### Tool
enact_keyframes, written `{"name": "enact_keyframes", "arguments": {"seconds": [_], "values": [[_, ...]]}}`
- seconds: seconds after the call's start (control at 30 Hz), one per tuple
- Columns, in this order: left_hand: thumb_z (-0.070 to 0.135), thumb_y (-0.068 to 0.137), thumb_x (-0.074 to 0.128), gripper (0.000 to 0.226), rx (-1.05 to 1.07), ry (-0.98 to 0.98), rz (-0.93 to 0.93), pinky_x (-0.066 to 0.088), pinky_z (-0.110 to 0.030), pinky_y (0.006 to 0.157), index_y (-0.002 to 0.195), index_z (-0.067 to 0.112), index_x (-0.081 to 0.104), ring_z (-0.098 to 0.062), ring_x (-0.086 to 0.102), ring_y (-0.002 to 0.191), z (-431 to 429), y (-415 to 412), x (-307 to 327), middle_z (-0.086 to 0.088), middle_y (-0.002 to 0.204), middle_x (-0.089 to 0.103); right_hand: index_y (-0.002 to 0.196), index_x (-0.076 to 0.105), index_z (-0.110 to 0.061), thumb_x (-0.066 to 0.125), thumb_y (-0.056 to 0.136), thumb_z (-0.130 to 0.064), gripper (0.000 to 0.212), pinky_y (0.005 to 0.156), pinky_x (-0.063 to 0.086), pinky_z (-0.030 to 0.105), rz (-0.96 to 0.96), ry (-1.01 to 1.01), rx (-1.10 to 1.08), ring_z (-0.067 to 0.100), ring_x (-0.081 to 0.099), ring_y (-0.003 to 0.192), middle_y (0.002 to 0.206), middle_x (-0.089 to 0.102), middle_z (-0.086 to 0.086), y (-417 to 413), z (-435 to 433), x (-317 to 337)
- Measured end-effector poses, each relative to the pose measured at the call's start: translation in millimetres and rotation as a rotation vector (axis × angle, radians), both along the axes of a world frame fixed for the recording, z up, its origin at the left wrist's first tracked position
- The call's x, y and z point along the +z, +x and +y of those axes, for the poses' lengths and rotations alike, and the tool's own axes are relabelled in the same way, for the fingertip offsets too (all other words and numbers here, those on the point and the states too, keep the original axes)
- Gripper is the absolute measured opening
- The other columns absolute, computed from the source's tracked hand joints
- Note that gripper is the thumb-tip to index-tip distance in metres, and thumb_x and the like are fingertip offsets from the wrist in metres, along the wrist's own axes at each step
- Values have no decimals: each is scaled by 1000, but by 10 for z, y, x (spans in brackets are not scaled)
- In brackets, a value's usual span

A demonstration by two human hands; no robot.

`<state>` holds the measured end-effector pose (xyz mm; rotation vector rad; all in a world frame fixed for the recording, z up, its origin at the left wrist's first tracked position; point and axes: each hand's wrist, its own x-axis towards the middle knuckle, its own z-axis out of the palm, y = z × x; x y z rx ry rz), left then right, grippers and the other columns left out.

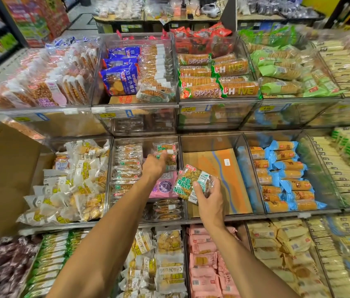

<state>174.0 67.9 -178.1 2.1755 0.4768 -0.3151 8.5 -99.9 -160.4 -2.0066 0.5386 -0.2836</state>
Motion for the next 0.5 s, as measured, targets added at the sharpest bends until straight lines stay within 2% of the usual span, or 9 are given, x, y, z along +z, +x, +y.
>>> {"name": "enact_keyframes", "arguments": {"seconds": [0.03,0.1,0.13,0.2,0.23,0.3,0.37,0.43,0.5], "values": [[74,98,41,89,-13,-5,-11,64,-47,77,138,-4,52,-35,74,92,14,18,-19,-18,101,72,146,48,-18,67,97,-51,62,84,45,34,-2,-8,-1,19,58,103,104,54,-19,-6,1,20],[65,102,45,78,-15,-39,-39,59,-38,57,135,-6,55,-29,70,73,26,29,-8,-13,87,68,147,48,-18,67,97,-51,63,85,44,32,-7,-31,-6,20,60,106,111,57,-11,-14,-3,37],[61,103,48,73,-11,-46,-47,56,-37,55,133,-5,56,-28,68,70,27,24,11,-11,84,65,146,49,-18,67,97,-51,62,82,43,28,-10,-34,-9,18,60,103,110,58,-10,-16,-5,32],[59,102,51,65,5,-17,-47,59,-43,71,128,0,57,-33,70,85,5,21,41,-14,92,67,142,51,-17,68,98,-47,56,72,38,14,-19,-27,-15,1,56,90,100,54,-20,-14,-6,30],[58,102,52,61,14,-5,-46,59,-47,80,127,3,56,-35,70,91,-12,14,53,-15,98,68,141,52,-17,69,98,-46,55,69,36,12,-27,-25,-15,-1,53,86,97,50,-25,-14,-4,38],[52,102,57,52,51,-24,-62,59,-51,89,127,7,52,-37,70,100,-41,13,61,-16,105,69,141,52,-16,69,97,-47,56,70,37,21,-34,-26,-13,4,52,85,96,48,-27,-9,-5,26],[45,101,63,43,77,-30,-103,61,-52,89,127,12,50,-35,71,98,-51,23,89,-9,101,68,141,52,-15,69,97,-47,57,69,36,23,-40,-22,-11,8,52,87,95,48,-26,0,-9,10],[36,100,67,35,91,-38,-152,62,-50,85,124,16,50,-26,70,89,-39,29,125,-2,98,65,142,51,-15,68,98,-47,57,69,35,25,-47,-29,-12,8,51,84,93,47,-25,0,-10,-4],[29,101,68,30,70,-31,-179,62,-48,84,122,17,51,-21,68,86,-37,20,154,1,98,62,144,50,-16,68,97,-49,60,73,35,28,-55,-39,-13,12,52,87,92,47,-23,-4,-10,-12]]}}
